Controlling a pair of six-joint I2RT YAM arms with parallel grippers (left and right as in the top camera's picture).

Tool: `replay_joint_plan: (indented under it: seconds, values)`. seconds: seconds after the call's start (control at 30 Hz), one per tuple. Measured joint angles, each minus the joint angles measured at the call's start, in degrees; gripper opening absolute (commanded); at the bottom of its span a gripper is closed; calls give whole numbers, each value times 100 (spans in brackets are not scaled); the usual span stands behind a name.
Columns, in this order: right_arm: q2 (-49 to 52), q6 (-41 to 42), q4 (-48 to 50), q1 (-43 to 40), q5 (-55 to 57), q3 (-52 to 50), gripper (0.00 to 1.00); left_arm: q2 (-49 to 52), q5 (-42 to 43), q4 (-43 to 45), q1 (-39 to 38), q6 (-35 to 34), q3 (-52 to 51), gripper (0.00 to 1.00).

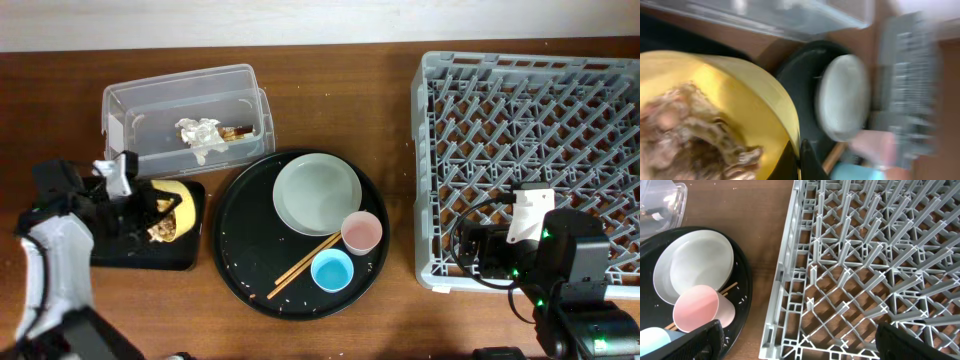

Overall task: Sort waste into correct bins and load items into the dishwasher rack
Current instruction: 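Tip the yellow bowl over the black tray to dump food scraps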

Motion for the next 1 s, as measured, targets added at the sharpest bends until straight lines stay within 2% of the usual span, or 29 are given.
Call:
replay_joint_plan:
  seconds: [0.03, 0.1, 0.27, 0.37, 0.63, 1.0]
  values:
    - [0, -2, -4, 0, 0, 0, 98, 367, 730, 9, 334, 179, 0, 0]
    - [0, -2, -2, 0, 2, 0, 98, 837, 1556, 11, 734, 330, 0, 0]
    - [2, -2, -2, 0, 2, 0, 98, 1145, 3167, 9, 1287, 481, -4, 0]
    - [0, -2, -2, 0, 2, 0, 99, 1145, 3853, 7, 1502, 498, -4, 0]
    - [0, 0, -11, 0, 0, 0, 98, 1145, 4199, -35, 1993, 498, -4, 0]
    - [0, 2, -22, 0, 2, 0, 98, 1143, 4356, -15, 2004, 498, -4, 0]
